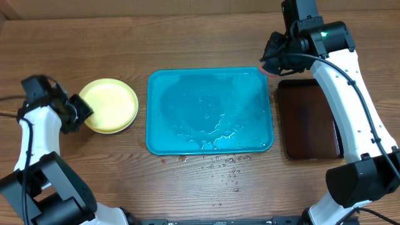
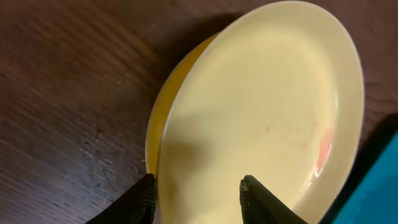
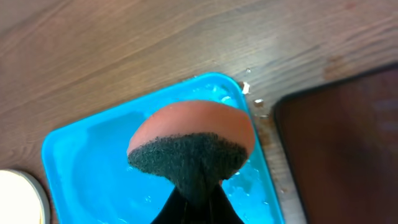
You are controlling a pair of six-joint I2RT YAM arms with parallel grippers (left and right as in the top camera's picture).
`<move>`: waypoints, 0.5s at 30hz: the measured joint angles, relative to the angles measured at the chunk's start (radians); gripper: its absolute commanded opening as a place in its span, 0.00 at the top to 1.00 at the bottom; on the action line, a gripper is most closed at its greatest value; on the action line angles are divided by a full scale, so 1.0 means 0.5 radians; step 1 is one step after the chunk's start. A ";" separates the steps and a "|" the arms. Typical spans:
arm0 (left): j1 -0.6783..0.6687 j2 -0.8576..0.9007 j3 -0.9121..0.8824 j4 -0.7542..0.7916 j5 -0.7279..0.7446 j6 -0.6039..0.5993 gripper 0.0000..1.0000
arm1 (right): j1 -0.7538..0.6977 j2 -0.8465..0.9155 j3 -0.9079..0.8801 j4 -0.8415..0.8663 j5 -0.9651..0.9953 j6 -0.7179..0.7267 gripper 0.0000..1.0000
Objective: Clean dirty plates on tray and stack at the side
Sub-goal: 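Move the sponge right and drop it into the dark brown tray with the right gripper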
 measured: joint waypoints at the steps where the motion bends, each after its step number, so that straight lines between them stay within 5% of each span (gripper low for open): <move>1: -0.026 -0.004 0.024 -0.021 -0.011 0.010 0.44 | -0.019 0.000 0.000 -0.017 -0.001 -0.004 0.96; 5: -0.223 -0.034 0.195 -0.153 -0.112 0.031 0.39 | -0.150 0.000 0.000 -0.101 0.000 -0.035 0.96; 15: -0.369 -0.061 0.262 -0.192 -0.244 0.027 0.46 | -0.323 0.000 0.000 -0.202 0.002 -0.140 0.96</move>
